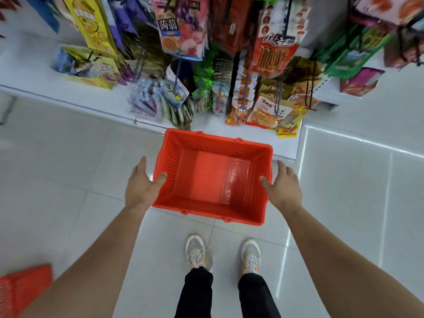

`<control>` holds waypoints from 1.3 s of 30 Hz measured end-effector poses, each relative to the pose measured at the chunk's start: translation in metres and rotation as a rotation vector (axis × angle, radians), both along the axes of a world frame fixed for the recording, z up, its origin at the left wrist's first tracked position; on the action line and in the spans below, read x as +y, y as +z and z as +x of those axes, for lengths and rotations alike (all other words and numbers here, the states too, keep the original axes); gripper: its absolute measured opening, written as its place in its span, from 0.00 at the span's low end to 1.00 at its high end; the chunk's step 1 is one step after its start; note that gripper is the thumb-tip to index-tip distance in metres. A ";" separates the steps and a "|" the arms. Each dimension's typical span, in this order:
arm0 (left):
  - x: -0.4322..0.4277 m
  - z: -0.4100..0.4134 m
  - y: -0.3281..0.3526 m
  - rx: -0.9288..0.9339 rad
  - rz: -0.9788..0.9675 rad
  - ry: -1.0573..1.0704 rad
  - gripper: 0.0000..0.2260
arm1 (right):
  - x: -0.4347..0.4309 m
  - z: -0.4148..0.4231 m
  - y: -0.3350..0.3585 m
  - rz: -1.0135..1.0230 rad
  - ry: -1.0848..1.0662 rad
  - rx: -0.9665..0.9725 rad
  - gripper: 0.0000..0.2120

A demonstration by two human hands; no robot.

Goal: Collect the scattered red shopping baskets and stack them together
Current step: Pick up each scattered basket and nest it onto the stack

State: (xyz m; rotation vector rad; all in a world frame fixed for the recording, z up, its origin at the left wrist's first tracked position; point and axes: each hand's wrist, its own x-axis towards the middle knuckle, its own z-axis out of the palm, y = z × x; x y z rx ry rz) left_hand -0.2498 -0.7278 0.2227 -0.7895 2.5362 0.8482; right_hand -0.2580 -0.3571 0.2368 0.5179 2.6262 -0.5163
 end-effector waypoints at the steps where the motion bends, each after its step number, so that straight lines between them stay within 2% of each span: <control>1: 0.001 0.007 0.013 -0.007 0.003 -0.004 0.38 | -0.007 -0.006 0.014 0.009 0.049 -0.006 0.36; 5: 0.006 0.045 0.072 -0.046 -0.014 0.016 0.37 | -0.045 -0.017 0.072 0.050 0.271 -0.036 0.38; 9: 0.015 0.105 0.133 -0.028 -0.027 0.149 0.36 | -0.084 -0.005 0.125 0.032 0.520 0.000 0.39; 13: 0.030 0.192 0.189 -0.009 -0.036 0.368 0.36 | -0.116 0.034 0.168 0.000 0.762 0.020 0.40; 19: 0.072 0.368 0.271 0.014 -0.067 0.791 0.36 | -0.168 0.131 0.248 -0.014 1.186 0.037 0.39; 24: 0.118 0.521 0.316 0.022 -0.116 1.174 0.35 | -0.225 0.257 0.295 -0.044 1.607 0.048 0.41; 29: 0.181 0.670 0.330 0.033 -0.130 1.522 0.36 | -0.262 0.422 0.325 -0.098 1.952 0.062 0.41; 34: 0.263 0.818 0.333 0.033 -0.147 1.850 0.36 | -0.259 0.600 0.341 -0.107 2.254 0.076 0.40; 39: 0.345 0.960 0.332 0.031 -0.143 2.106 0.36 | -0.232 0.776 0.344 -0.127 2.443 0.039 0.40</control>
